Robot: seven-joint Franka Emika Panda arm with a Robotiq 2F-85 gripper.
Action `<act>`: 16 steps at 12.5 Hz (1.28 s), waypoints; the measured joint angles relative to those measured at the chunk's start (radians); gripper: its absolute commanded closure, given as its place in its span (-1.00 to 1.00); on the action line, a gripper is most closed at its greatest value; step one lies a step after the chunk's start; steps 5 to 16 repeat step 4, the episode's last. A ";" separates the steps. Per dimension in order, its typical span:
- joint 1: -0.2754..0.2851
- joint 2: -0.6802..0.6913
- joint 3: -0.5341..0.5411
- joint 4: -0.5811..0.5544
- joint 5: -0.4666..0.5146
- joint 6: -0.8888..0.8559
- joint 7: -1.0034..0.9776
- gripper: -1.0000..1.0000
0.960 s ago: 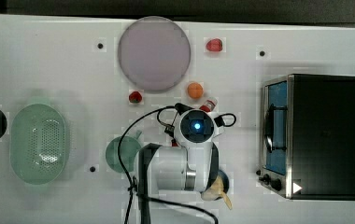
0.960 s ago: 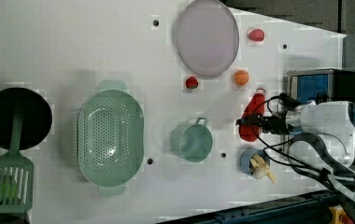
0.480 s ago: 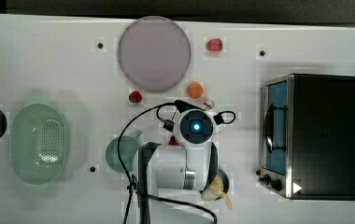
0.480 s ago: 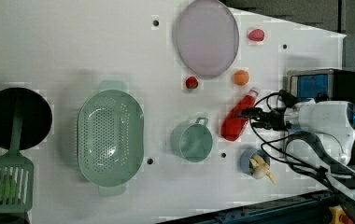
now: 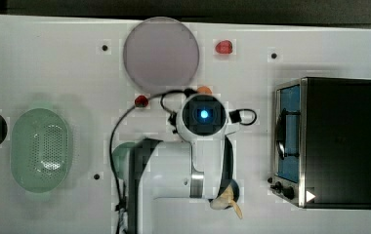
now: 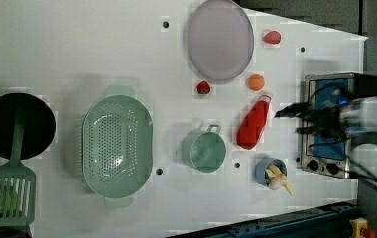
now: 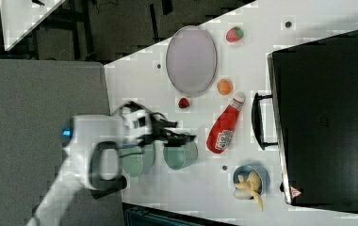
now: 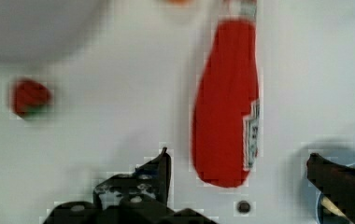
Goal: Pick ketchup from plate and place it on table.
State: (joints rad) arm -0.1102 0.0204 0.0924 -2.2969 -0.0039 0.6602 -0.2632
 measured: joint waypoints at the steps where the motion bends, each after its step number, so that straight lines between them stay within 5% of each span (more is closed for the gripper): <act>1: -0.003 -0.038 0.010 0.062 0.000 -0.064 0.045 -1.00; 4: -0.001 -0.153 0.021 0.273 0.003 -0.253 0.165 -1.00; 16: -0.001 -0.153 0.021 0.273 0.003 -0.253 0.165 -1.00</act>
